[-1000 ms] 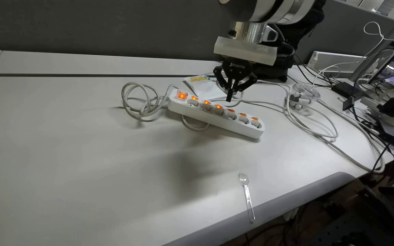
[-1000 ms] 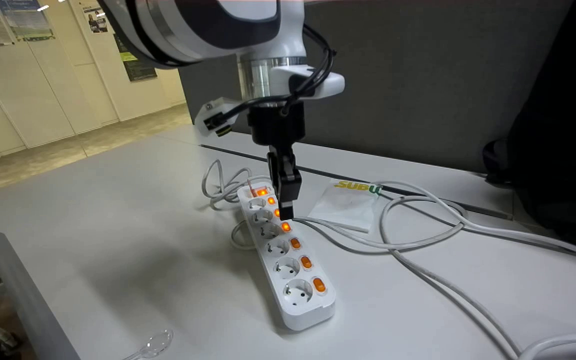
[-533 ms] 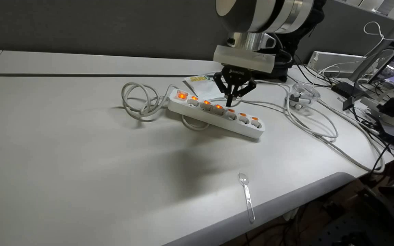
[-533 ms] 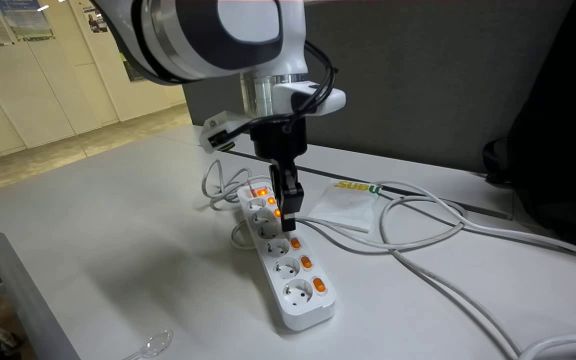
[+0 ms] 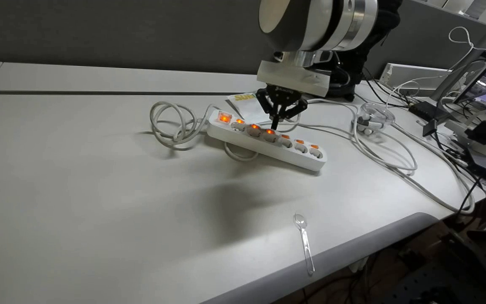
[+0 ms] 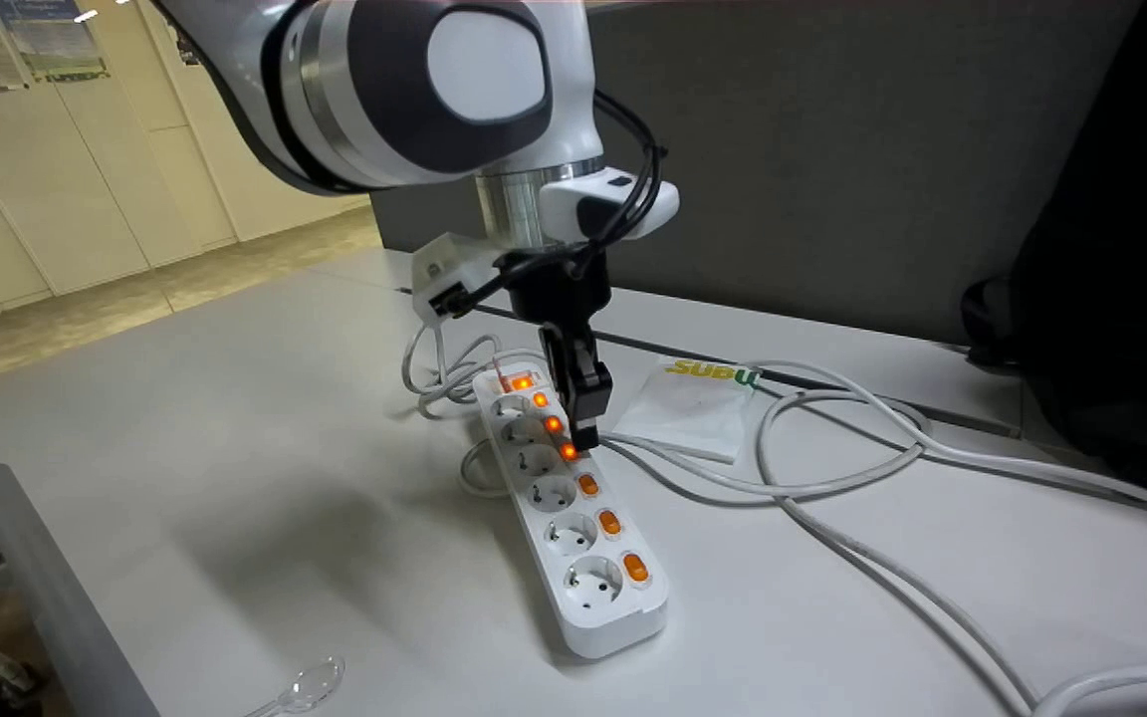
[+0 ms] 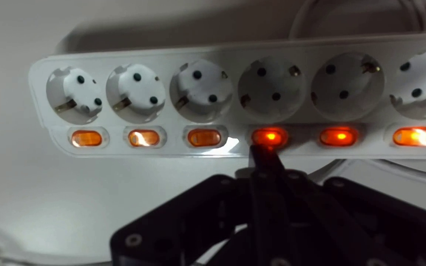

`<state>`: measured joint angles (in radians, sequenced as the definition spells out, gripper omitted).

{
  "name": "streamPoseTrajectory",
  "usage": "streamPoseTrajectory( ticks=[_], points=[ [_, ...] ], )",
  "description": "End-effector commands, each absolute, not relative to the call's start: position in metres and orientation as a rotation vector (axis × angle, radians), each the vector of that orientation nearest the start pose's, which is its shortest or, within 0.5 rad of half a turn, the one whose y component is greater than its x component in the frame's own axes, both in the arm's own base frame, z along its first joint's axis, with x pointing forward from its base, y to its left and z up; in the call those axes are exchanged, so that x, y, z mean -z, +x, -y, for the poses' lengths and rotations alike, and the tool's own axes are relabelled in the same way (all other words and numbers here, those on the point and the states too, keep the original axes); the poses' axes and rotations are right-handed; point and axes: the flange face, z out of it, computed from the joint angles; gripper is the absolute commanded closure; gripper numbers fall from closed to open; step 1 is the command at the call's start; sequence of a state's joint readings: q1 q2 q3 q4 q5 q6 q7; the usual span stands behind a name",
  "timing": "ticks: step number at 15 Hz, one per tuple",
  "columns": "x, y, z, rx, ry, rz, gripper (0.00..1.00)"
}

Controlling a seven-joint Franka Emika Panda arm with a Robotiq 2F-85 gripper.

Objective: Turn off the switch on the fourth from the right on the adapter

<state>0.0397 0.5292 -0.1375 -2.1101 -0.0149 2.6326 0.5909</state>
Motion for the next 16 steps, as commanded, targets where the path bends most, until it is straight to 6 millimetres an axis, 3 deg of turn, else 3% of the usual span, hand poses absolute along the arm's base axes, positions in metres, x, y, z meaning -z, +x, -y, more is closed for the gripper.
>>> streamPoseTrajectory(
  ticks=[1, 16],
  points=[
    [-0.1639, 0.5748, 0.0545, 0.063, -3.028, -1.01, 1.0],
    [-0.1589, 0.572, 0.0564, -0.03, -2.956, -1.085, 1.0]
  ],
)
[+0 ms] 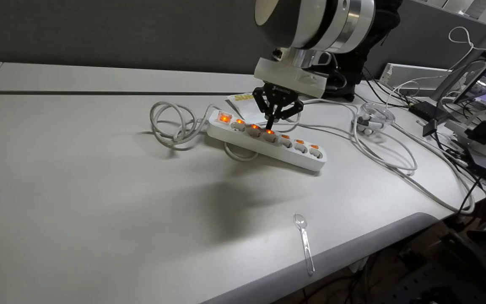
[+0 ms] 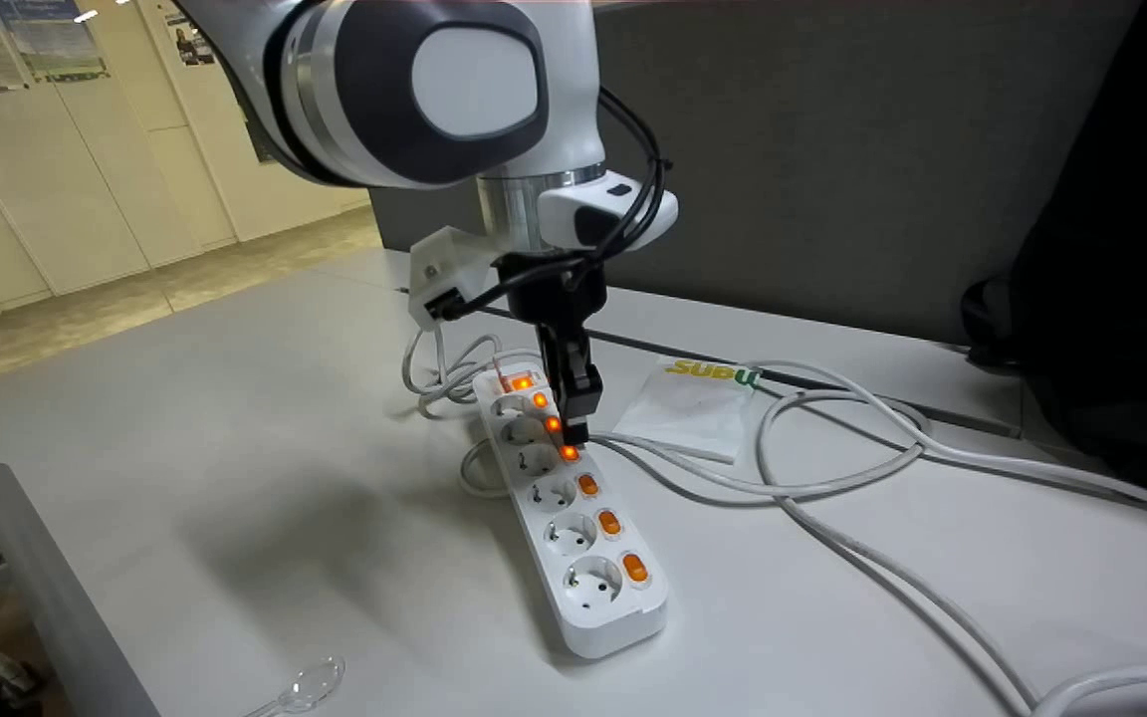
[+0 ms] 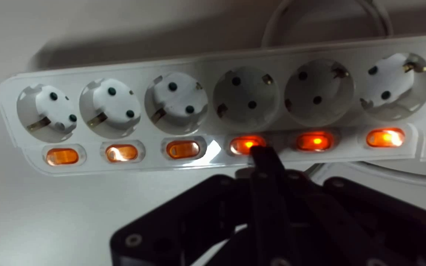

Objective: Turn off the switch on the fourth from the right on the adapter

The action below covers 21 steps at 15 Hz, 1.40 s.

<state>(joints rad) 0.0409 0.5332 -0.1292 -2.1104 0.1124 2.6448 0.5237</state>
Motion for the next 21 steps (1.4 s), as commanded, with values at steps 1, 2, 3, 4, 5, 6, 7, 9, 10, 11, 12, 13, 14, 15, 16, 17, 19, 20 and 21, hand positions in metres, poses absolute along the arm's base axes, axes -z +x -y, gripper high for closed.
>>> streamPoseTrajectory(
  ticks=[1, 2, 3, 4, 5, 6, 7, 9, 10, 11, 12, 13, 14, 15, 16, 17, 19, 20, 21],
  points=[
    [-0.157, 0.572, 0.056, -0.033, -2.957, -1.09, 1.0],
    [-0.156, 0.571, 0.056, -0.033, -2.963, -1.094, 1.0],
    [-0.154, 0.571, 0.056, -0.031, -2.969, -1.097, 1.0],
    [-0.152, 0.57, 0.055, -0.032, -2.976, -1.1, 1.0],
    [-0.15, 0.57, 0.055, -0.029, -2.982, -1.104, 1.0],
    [-0.148, 0.57, 0.055, -0.028, -2.992, -1.108, 1.0],
    [-0.146, 0.57, 0.054, -0.019, -3.003, -1.117, 1.0],
    [-0.141, 0.569, 0.053, -0.002, -3.029, -1.129, 1.0],
    [-0.139, 0.569, 0.052, -0.001, -3.041, -1.133, 1.0],
    [-0.137, 0.568, 0.051, -0.006, -3.049, -1.138, 1.0],
    [-0.135, 0.568, 0.049, -0.005, -3.056, -1.141, 1.0],
    [-0.133, 0.567, 0.048, -0.007, -3.061, -1.147, 1.0],
    [-0.13, 0.566, 0.047, -0.013, -3.069, -1.147, 1.0],
    [-0.127, 0.566, 0.046, -0.01, -3.074, -1.153, 1.0],
    [-0.124, 0.565, 0.045, -0.02, -3.073, -1.154, 1.0],
    [-0.121, 0.563, 0.044, -0.036, -3.072, -1.156, 1.0],
    [-0.121, 0.563, 0.043, -0.071, -3.055, -1.16, 1.0],
    [-0.122, 0.563, 0.043, -0.093, -3.041, -1.16, 1.0],
    [-0.123, 0.563, 0.044, -0.119, -3.027, -1.163, 1.0]
  ],
)
